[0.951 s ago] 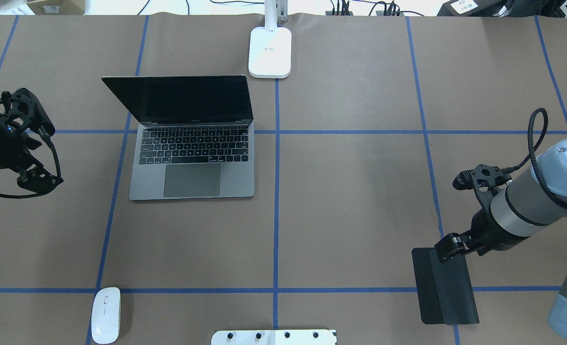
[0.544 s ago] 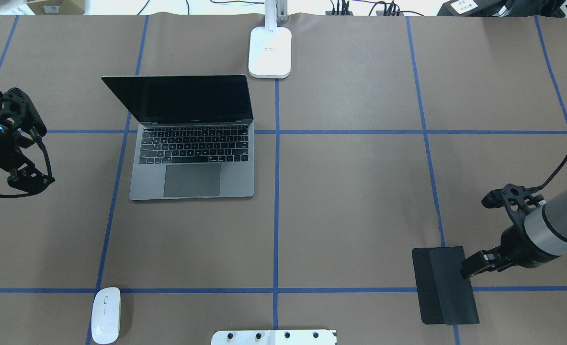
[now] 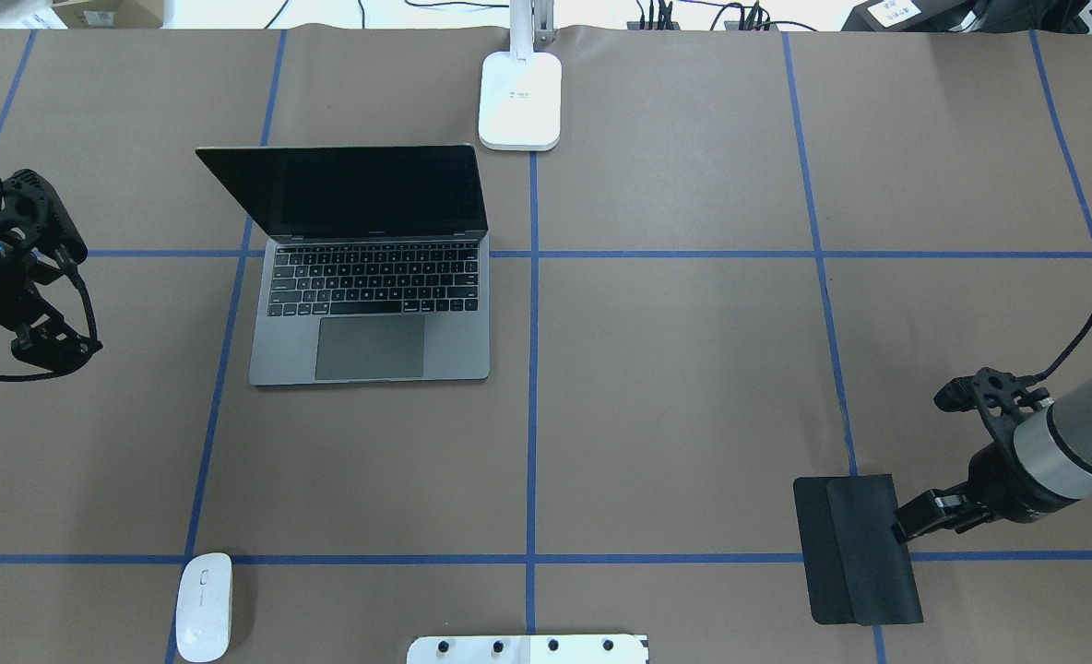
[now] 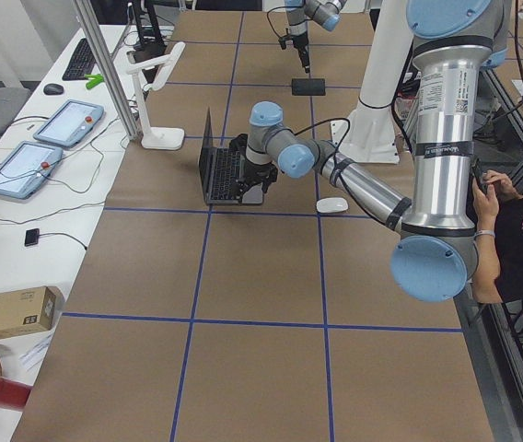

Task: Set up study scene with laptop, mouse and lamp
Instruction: 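Grasp the dark grey mouse pad edge with the right gripper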

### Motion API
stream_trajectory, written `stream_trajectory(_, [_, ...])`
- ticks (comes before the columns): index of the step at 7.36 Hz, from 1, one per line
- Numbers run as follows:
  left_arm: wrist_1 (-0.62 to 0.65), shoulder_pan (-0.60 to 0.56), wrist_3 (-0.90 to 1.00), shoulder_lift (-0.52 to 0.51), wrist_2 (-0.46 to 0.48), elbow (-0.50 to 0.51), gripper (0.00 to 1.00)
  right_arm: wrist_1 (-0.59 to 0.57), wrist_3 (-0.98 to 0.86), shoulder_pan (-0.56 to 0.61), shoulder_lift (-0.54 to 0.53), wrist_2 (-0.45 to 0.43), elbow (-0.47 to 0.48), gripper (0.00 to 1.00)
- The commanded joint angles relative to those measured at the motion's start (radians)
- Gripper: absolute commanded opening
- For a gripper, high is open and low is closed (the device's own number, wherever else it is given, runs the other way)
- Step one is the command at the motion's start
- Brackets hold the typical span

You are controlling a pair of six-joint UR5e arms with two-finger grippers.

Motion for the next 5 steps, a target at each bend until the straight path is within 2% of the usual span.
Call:
stream_trajectory(1, [-0.009,-0.002,0.002,0.007,0.001,0.002,1.0,-0.019,0.002,-0.011,0.033,0.002,-0.013,0.79])
stream_trajectory(4, [-0.01,-0.002,0.002,0.007,0.003,0.009,1.0,-0.042,0.002,-0.016,0.076,0.002,-0.041,0.77])
stream_trajectory(5, [-0.01,-0.002,0.002,0.007,0.003,0.011,1.0,-0.042,0.001,-0.018,0.082,0.002,-0.051,0.73])
